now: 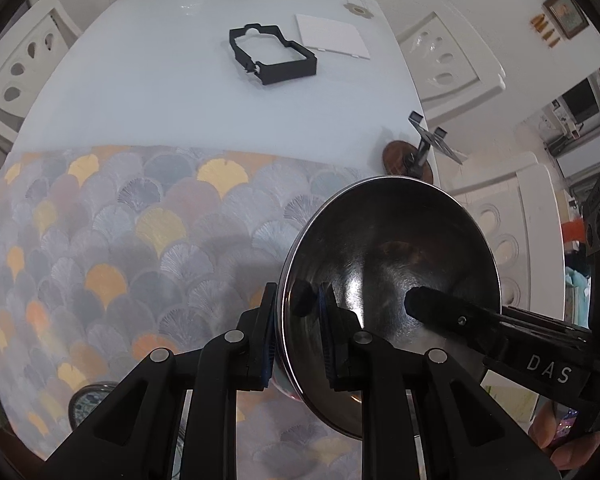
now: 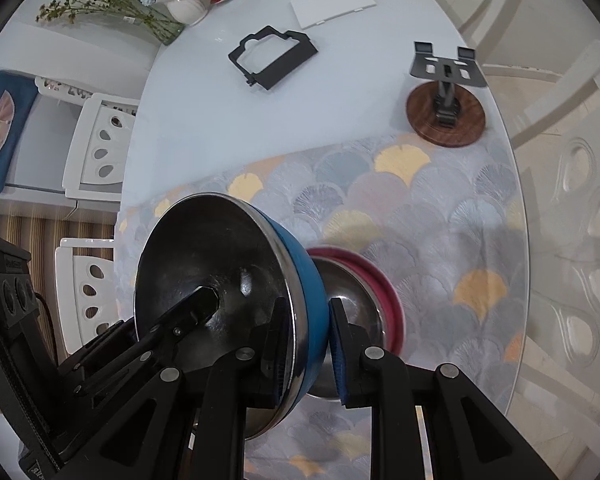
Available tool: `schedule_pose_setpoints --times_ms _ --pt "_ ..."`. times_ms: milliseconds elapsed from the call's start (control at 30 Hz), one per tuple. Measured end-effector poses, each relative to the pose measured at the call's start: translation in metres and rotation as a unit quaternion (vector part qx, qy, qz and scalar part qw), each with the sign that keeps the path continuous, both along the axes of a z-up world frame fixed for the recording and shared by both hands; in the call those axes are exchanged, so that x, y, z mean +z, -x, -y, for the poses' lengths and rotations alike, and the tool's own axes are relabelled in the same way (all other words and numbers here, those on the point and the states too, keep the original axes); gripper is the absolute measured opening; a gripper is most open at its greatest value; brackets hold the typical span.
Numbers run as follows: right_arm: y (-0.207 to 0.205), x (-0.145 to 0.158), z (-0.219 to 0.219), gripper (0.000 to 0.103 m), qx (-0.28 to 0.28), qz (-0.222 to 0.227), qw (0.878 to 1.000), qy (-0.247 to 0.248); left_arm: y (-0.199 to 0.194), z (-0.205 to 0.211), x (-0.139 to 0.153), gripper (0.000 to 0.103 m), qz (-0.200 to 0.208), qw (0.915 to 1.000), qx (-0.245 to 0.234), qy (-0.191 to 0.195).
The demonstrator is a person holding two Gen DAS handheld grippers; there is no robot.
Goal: Organize plates and bowls
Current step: 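Lower the blue bowl into the red bowl with the left tool while the right tool holds it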
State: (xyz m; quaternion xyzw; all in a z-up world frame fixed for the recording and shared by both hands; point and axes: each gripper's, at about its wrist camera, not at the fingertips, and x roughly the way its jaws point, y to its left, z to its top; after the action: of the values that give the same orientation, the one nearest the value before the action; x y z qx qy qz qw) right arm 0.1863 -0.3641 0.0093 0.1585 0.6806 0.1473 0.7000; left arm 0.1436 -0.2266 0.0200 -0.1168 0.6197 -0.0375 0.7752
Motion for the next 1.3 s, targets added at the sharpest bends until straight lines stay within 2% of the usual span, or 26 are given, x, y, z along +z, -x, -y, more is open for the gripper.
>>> schedule_pose_setpoints --times_ms 400,1300 --pt "0.014 -0.012 0.019 0.02 -0.018 -0.017 1.0 0.007 0.01 0.02 -0.009 0.016 -0.008 0.9996 -0.025 0.001" --pt "0.021 -0.032 0.016 0.02 -0.015 -0.038 0.999 0.01 0.014 0.018 -0.034 0.016 -0.03 0.9987 -0.04 -0.011"
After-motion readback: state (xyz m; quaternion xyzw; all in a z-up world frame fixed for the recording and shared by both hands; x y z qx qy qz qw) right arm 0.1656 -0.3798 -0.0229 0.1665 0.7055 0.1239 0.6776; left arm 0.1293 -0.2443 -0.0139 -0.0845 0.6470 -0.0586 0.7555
